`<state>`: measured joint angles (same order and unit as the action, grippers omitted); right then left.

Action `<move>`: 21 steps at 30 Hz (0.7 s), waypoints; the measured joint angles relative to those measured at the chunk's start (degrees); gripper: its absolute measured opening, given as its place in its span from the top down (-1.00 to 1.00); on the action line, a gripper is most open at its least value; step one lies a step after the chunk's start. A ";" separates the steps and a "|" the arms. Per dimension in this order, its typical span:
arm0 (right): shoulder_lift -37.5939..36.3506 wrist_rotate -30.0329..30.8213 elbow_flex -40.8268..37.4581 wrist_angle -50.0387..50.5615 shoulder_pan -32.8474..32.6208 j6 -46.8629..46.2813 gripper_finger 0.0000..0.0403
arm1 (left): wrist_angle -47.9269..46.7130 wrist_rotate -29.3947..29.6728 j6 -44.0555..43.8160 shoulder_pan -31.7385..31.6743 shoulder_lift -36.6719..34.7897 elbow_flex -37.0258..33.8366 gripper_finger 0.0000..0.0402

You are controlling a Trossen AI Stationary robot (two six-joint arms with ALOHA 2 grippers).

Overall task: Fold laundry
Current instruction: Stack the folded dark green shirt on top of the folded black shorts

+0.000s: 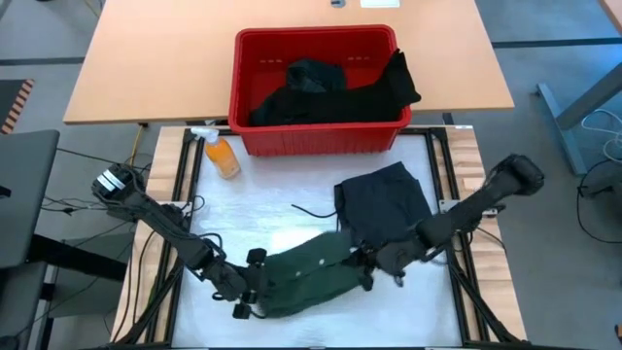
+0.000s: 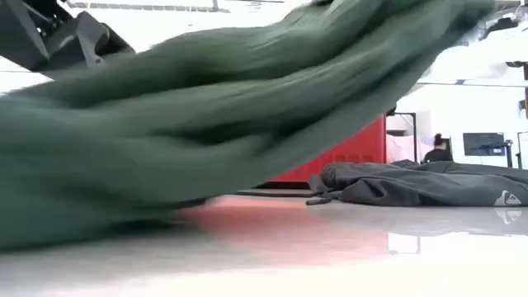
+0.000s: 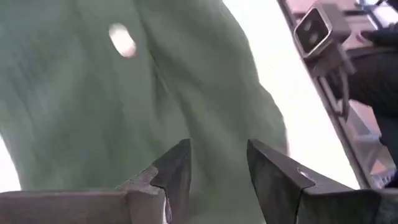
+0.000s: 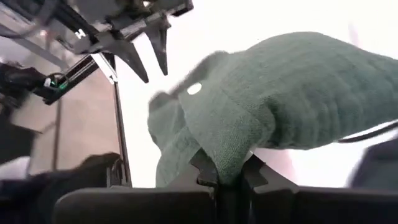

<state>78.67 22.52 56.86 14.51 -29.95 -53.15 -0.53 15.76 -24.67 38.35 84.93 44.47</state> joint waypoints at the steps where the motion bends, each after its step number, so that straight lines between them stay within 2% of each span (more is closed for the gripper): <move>1: -1.65 0.01 3.13 5.94 0.53 1.23 0.84 | -1.01 0.83 0.00 0.22 -0.89 0.00 0.28; 5: -5.63 0.51 17.49 30.51 3.40 4.87 0.84 | -2.11 4.76 0.85 1.14 -3.47 0.00 0.28; 11: -6.23 1.99 42.22 58.78 9.77 10.99 0.84 | -2.09 8.34 1.72 1.73 -4.40 0.00 0.28; 17: -6.21 4.21 61.04 74.63 17.27 16.60 0.84 | -2.14 9.12 1.96 1.68 -4.29 0.00 0.28; 21: -7.57 1.54 66.42 75.74 21.91 23.75 0.84 | -2.17 9.11 1.92 1.64 -4.29 0.00 0.28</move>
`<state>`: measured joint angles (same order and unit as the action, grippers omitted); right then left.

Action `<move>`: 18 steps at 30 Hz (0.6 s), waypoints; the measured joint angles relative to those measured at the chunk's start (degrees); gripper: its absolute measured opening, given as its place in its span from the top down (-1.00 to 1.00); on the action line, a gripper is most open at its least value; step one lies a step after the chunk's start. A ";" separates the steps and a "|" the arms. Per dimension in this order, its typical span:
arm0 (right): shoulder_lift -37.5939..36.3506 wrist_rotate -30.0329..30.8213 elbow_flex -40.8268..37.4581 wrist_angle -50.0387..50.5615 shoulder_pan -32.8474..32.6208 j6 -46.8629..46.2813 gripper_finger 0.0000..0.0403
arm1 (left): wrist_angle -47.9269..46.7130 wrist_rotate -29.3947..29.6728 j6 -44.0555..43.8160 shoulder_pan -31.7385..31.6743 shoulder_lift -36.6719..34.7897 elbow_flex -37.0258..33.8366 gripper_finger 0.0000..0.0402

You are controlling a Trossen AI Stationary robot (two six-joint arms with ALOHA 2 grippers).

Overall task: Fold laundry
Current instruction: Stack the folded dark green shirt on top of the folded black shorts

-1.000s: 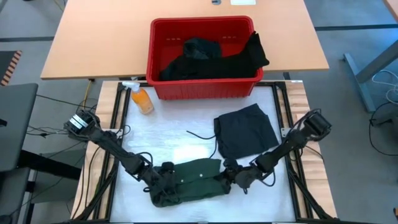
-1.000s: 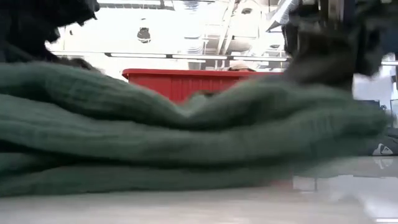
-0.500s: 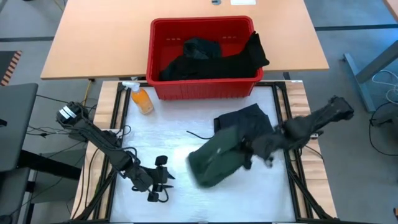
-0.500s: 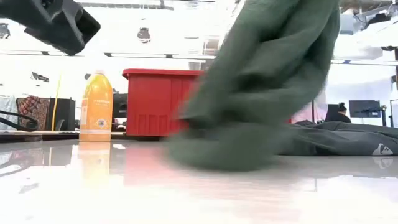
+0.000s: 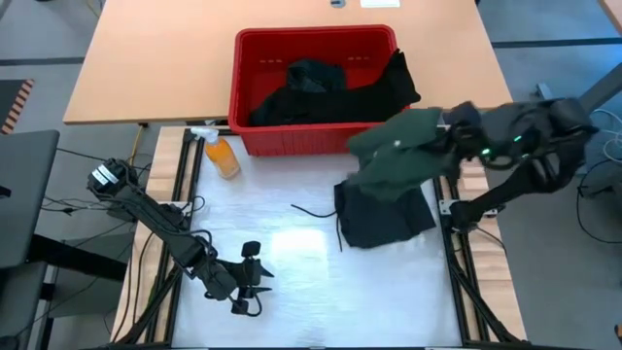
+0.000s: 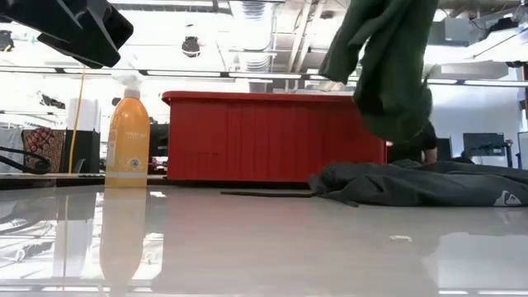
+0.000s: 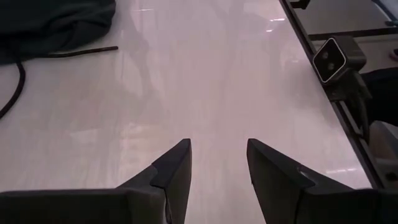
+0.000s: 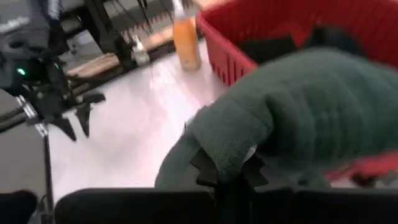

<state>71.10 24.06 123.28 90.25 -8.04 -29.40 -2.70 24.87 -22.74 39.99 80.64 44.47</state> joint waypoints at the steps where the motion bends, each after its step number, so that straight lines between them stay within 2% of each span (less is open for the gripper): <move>1: 0.02 -0.21 1.02 -0.43 0.86 2.34 0.84 | 0.00 -0.01 0.00 -0.09 0.00 0.00 0.28; 8: -0.60 -0.87 1.42 -0.16 9.47 12.19 0.84 | -0.22 0.00 -0.04 -1.35 0.02 0.00 0.28; 10: -0.08 -3.45 1.42 -0.20 12.07 13.10 0.84 | -0.27 0.00 0.07 -1.72 0.02 0.00 0.28; 15: 1.82 -14.38 1.35 -0.23 17.48 15.14 0.84 | -0.39 -0.51 2.10 -3.43 0.02 0.00 0.28; 18: 2.78 -16.46 1.31 -0.21 20.93 17.31 0.84 | -0.42 -1.25 3.14 -4.89 0.02 0.00 0.28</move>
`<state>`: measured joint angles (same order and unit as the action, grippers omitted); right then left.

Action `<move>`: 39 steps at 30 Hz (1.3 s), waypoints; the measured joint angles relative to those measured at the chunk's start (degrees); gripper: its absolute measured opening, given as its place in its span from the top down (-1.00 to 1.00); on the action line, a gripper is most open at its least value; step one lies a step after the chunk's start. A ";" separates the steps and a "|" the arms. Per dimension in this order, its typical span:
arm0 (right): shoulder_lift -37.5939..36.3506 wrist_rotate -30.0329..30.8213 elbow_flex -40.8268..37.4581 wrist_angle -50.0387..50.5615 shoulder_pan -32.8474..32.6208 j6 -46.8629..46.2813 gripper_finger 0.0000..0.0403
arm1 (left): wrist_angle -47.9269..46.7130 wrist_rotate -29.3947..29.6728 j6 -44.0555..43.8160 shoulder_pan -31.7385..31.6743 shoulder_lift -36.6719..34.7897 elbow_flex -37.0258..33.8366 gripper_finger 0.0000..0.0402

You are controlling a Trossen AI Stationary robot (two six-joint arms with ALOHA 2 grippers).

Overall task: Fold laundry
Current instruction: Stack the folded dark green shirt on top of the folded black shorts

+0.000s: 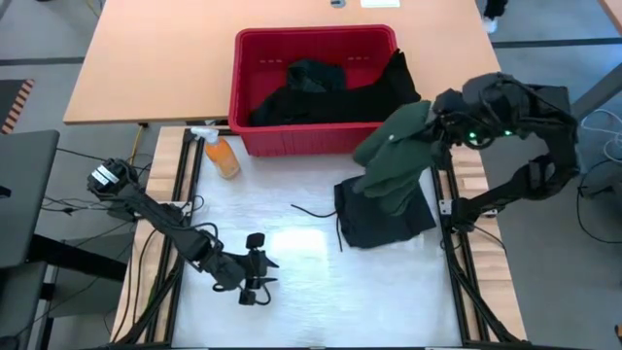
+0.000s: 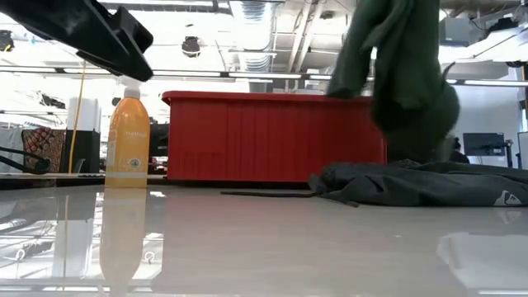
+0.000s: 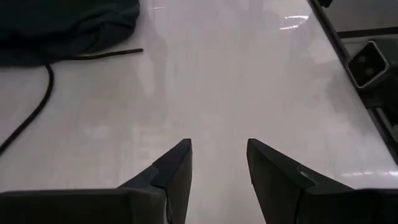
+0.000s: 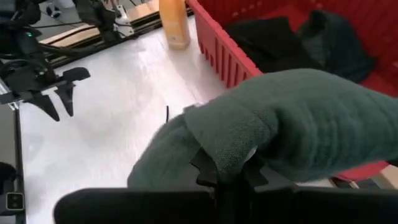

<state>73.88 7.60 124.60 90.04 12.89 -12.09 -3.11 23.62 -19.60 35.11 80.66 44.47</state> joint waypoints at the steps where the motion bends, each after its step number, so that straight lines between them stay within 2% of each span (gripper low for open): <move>1: 0.07 -0.99 0.00 -0.01 1.37 0.95 0.84 | 0.00 -0.81 0.27 -0.52 0.00 0.00 0.28; 5: -0.22 -4.47 0.02 -0.03 8.94 4.85 0.84 | 0.00 -3.23 0.37 -1.67 0.02 0.00 0.28; 11: -2.86 -6.21 0.07 -0.06 20.31 11.08 0.84 | -0.13 -3.46 0.36 -1.82 0.02 0.00 0.28; 15: -5.64 -5.64 0.07 0.00 26.30 16.23 0.84 | -1.08 -3.44 0.38 -2.12 0.02 0.00 0.28; 19: -8.61 -1.43 -0.28 -0.15 31.86 22.56 0.84 | -1.94 -3.71 -0.15 -3.23 0.02 0.00 0.28; 23: -11.47 -1.46 -6.53 -0.05 34.24 26.04 0.84 | -1.94 -4.91 0.78 -5.14 0.02 0.00 0.28; 27: -11.96 -1.41 -20.48 0.07 32.32 25.96 0.84 | -1.25 -7.12 1.49 -7.66 0.04 0.00 0.28; 32: -9.13 1.95 -39.81 -0.51 24.57 22.84 0.84 | -0.48 -8.51 1.01 -8.37 0.04 0.00 0.28; 35: -5.13 3.99 -45.27 -0.71 16.68 21.12 0.84 | -0.68 -8.64 0.99 -8.39 0.04 0.00 0.28; 39: 2.19 14.49 -47.18 -0.08 7.62 19.71 0.84 | -0.63 -8.61 0.99 -9.60 0.04 0.00 0.28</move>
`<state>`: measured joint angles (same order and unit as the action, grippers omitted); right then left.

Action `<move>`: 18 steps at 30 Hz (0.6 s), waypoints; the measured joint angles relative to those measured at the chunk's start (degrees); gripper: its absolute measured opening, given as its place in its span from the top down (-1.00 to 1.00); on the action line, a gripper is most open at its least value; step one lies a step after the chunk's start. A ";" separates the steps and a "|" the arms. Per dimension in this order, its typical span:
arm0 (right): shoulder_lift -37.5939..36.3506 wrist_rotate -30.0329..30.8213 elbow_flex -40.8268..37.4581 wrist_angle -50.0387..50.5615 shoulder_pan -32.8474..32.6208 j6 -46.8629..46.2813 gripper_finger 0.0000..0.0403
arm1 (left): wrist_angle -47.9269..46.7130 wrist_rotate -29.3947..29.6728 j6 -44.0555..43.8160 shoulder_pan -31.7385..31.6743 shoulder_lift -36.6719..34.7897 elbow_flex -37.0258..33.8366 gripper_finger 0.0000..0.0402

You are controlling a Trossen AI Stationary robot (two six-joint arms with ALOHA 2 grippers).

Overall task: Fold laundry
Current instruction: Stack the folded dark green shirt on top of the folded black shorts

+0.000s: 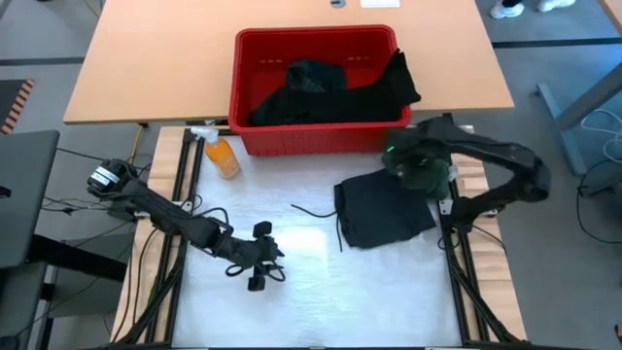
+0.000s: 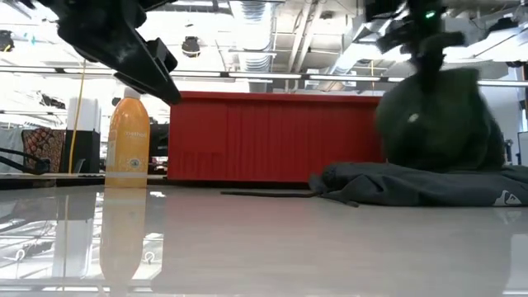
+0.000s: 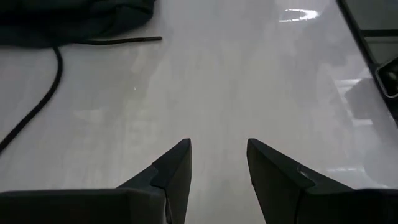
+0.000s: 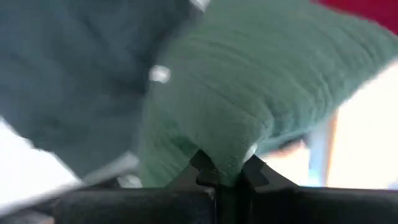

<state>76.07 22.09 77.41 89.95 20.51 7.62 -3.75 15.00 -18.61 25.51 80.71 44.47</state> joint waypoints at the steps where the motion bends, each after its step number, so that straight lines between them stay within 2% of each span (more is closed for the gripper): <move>1: 1.75 0.23 0.48 -0.72 -2.15 -0.27 0.83 | 0.06 0.02 0.00 -0.28 0.00 0.00 0.28; 7: 13.23 0.53 7.18 -2.04 -13.70 -7.47 0.82 | 0.70 0.17 -0.03 -1.19 0.00 0.00 0.28; 14: 27.33 -4.24 14.99 -1.03 -25.30 -15.26 0.81 | 0.69 0.29 -0.55 -1.02 0.00 0.00 0.28; 18: 35.49 -7.45 17.35 -4.60 -29.37 -18.11 0.78 | 0.70 0.79 -0.52 -1.00 0.00 0.00 0.28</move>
<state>111.56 14.64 94.76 85.35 -8.87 -10.49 -3.05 15.79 -19.14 24.51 80.71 44.47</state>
